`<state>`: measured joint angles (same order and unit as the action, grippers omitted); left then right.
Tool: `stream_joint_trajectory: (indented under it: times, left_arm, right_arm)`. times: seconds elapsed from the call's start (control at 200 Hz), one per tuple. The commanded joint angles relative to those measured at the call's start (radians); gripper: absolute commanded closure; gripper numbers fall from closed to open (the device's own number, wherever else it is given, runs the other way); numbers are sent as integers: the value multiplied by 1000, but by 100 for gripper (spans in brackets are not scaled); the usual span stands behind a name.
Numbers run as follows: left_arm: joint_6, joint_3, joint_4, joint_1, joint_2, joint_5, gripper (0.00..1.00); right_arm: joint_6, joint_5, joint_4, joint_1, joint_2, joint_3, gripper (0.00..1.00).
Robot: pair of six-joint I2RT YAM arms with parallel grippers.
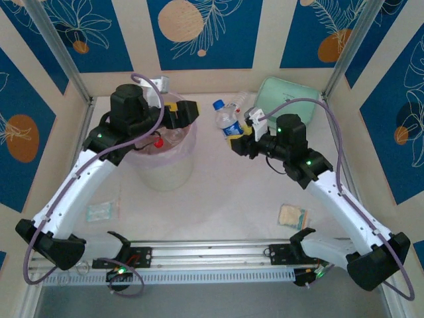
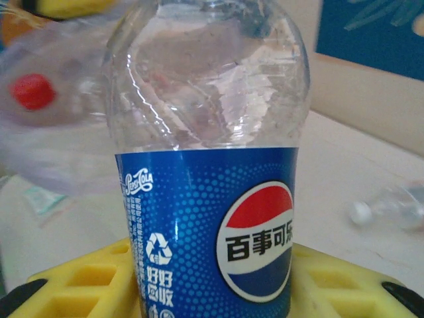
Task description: Put the plastic bottles in the bin
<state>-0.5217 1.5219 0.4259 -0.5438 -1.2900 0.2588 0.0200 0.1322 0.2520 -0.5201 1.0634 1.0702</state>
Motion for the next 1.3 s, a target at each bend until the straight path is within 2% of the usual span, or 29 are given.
stream_joint_trajectory:
  times: [0.0, 0.135, 0.315, 0.525, 0.59, 0.635, 0.75, 0.82, 0.956, 1.116, 1.206, 1.296]
  left_arm:
    - [-40, -10, -96, -49, -16, 24, 1]
    - [-39, -11, -105, -96, -32, 17, 10]
    - [-32, -7, -72, -117, -49, 17, 25]
    - [-24, -14, -59, -123, -36, -8, 59]
    - [-19, 2, -48, -123, -37, -20, 68]
    - [-14, 14, -41, -123, -36, -31, 73]
    - [36, 66, 19, -119, -29, -90, 81]
    - [75, 107, 62, -107, -14, -139, 86]
    - [157, 210, 185, -27, 35, -220, 93]
    - [244, 291, 310, 124, 124, -357, 100]
    - [289, 313, 358, 191, 146, -429, 100]
    - [332, 318, 397, 215, 126, -505, 100]
  right_arm:
    - [6, 9, -8, -76, 1, 29, 78]
    - [-16, -24, 0, -143, 12, 52, 78]
    - [-6, -28, -29, -158, -2, 56, 78]
    - [1, -45, -22, -158, 9, 68, 76]
    - [1, -52, -11, -158, 21, 83, 70]
    - [3, -55, 0, -158, 31, 96, 62]
    - [0, -78, 41, -153, 49, 129, 18]
    - [-3, -110, 78, -141, 55, 148, 0]
    - [5, -140, 156, -86, 51, 163, 1]
    - [33, -118, 171, -10, 23, 113, 1]
    - [46, -105, 171, 19, 17, 87, 1]
    - [47, -100, 174, 35, 17, 74, 1]
